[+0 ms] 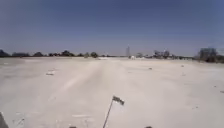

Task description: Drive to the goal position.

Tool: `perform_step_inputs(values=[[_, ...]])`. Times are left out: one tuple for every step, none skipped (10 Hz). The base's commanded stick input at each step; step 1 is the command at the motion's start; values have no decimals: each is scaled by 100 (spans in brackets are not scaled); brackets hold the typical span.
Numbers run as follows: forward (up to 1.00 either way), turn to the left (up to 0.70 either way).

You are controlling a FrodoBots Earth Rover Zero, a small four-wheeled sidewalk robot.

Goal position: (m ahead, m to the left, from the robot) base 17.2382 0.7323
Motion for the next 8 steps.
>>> perform_step_inputs(values=[[70, 0], [70, 0], [70, 0], [70, 0], [70, 0], [70, 0], [70, 0], [70, 0]])
